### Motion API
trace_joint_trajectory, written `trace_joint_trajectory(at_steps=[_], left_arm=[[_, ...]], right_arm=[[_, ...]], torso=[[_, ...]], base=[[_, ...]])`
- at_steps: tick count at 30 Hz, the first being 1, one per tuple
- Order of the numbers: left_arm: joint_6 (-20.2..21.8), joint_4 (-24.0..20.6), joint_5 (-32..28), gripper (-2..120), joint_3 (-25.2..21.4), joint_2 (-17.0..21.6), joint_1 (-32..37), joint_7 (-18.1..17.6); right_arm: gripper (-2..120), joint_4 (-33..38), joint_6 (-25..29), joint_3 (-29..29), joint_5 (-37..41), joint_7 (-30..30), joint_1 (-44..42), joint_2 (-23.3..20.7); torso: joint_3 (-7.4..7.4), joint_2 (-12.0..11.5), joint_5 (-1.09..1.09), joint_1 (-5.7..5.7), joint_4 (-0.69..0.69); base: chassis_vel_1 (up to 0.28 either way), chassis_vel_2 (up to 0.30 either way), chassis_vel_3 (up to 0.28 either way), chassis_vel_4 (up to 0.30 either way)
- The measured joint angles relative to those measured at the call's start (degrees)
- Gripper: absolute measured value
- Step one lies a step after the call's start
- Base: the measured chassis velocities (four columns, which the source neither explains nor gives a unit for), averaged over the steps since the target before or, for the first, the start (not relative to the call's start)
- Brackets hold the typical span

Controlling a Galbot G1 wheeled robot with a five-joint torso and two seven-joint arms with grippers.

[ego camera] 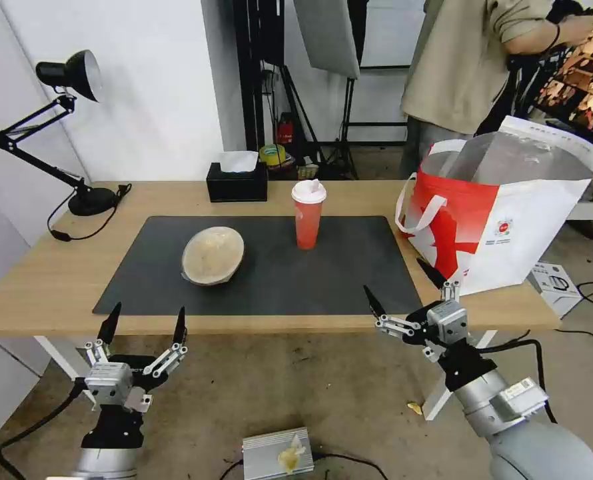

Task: Pick up the trash from the table and place it into the takeout bag.

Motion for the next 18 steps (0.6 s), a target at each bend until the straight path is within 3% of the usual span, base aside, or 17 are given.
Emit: trace_joint_trajectory(at_steps=[6, 18], left_arm=[[-0.4, 0.2, 0.3, 100, 0.1, 0.0, 0.3, 0.1], [-3.4, 0.7, 2.5, 100, -0.3, -2.9, 2.9, 1.4]], right_arm=[[100, -0.5, -0.4, -0.6, 0.4, -0.9, 1.1, -0.5], [100, -6.2, -6.7, -11.1, 10.1, -0.9, 19.5, -5.3]], torso=[[0.00, 0.0, 0.00, 0.00, 0.00], [0.00, 0.0, 0.00, 0.01, 0.00]], base=[[0.000, 0.000, 0.000, 0.000], [0.000, 0.000, 0.000, 0.000]])
